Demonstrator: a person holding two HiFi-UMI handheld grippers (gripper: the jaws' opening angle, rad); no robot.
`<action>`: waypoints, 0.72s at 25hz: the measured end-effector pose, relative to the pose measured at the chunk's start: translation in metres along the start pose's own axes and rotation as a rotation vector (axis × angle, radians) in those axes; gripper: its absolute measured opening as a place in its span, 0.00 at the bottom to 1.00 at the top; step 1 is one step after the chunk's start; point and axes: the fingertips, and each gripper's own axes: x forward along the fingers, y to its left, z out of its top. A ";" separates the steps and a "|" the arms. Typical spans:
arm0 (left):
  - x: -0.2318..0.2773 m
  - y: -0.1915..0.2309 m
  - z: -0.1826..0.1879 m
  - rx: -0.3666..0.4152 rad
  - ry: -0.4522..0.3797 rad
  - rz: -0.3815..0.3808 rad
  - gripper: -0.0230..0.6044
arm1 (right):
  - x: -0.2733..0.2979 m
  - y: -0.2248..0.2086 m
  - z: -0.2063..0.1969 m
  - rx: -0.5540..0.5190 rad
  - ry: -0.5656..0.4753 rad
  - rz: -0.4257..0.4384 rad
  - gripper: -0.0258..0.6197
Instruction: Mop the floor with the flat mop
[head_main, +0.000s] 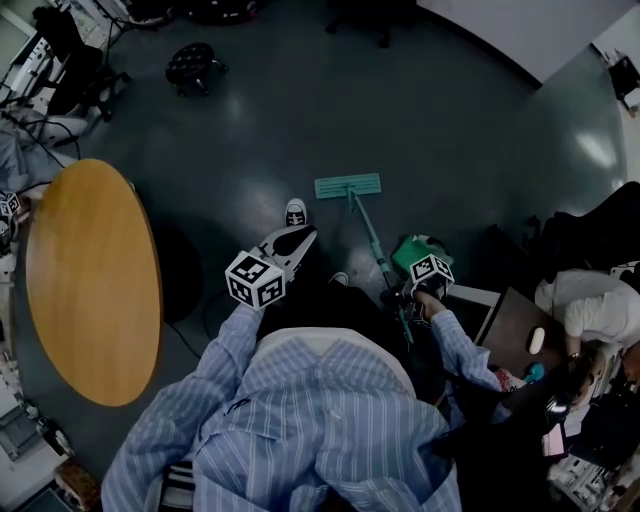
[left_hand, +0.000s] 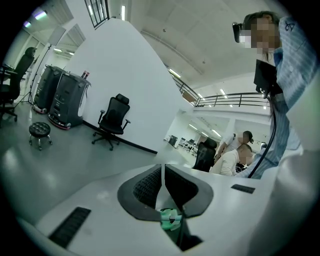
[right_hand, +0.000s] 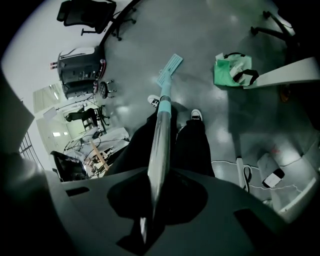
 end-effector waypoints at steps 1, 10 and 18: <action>-0.001 -0.001 0.000 0.001 0.000 0.003 0.08 | -0.002 -0.004 -0.004 0.001 0.003 0.001 0.13; 0.010 0.001 0.009 0.024 0.000 -0.012 0.08 | -0.011 -0.017 -0.016 -0.007 0.022 -0.010 0.13; 0.027 -0.002 0.013 0.045 0.026 -0.040 0.08 | -0.009 -0.007 -0.012 -0.021 0.037 0.015 0.13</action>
